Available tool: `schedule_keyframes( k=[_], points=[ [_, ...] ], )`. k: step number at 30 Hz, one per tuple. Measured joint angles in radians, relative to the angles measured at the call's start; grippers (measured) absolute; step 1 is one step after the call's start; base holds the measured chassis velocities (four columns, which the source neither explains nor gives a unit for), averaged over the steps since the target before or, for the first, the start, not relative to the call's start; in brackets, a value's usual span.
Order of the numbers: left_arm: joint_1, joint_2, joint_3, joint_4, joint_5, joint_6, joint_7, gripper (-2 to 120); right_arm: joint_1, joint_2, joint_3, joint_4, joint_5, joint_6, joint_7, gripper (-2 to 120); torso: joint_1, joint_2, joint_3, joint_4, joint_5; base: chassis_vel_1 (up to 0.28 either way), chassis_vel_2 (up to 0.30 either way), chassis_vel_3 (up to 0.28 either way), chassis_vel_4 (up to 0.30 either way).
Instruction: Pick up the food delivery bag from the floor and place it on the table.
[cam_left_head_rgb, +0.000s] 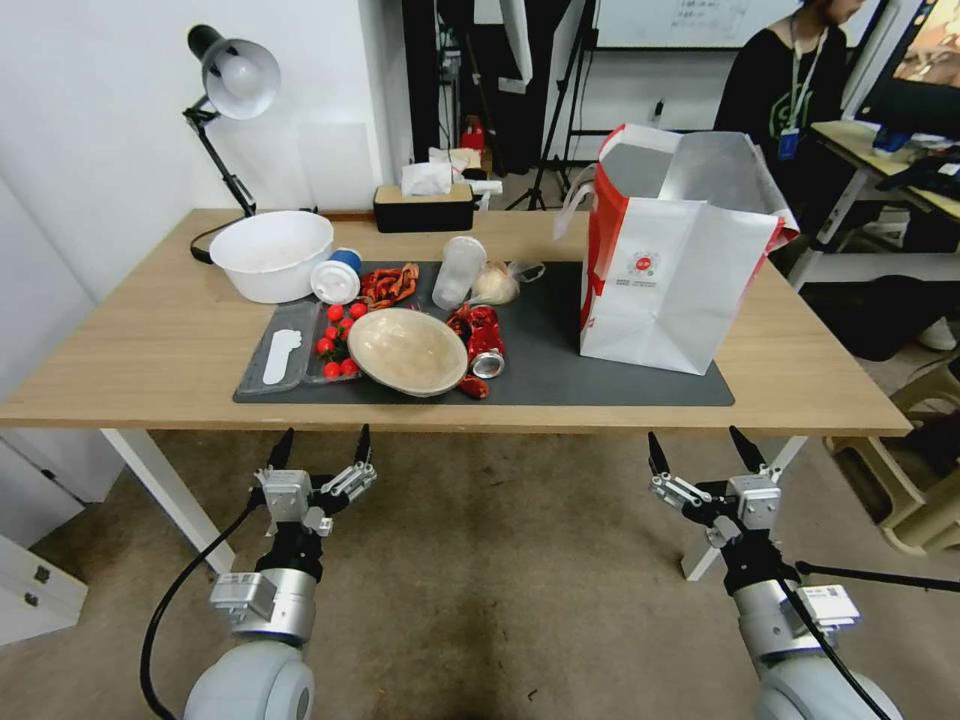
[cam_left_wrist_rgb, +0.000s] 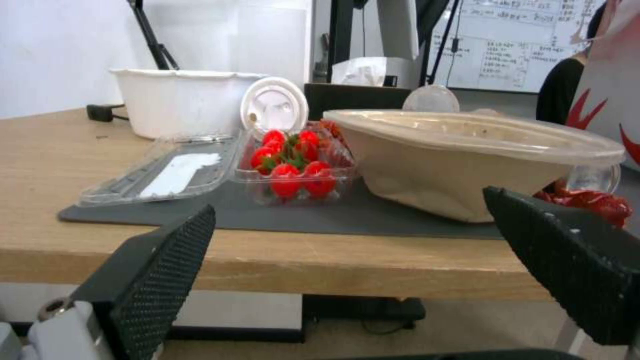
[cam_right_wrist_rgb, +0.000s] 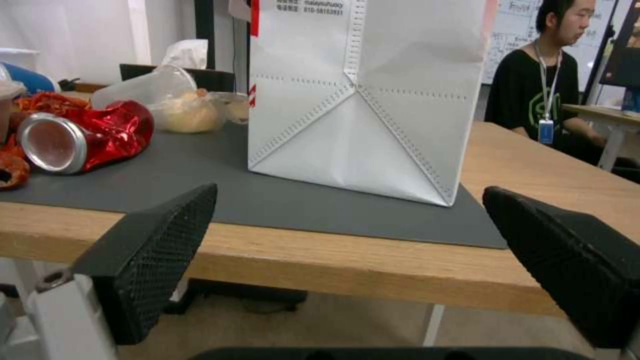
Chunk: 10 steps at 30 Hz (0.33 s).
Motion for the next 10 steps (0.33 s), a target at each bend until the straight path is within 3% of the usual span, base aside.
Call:
schedule_keyframes(
  k=[10],
  points=[
    [0.004,0.003,0.000,-0.001,-0.001,-0.003,0.000,100,0.001,0.001,0.000,0.000,0.000,-0.002,-0.002,100,0.000,0.000,0.000,0.0000,0.0001,0.000,0.000,0.000,0.000]
  ],
)
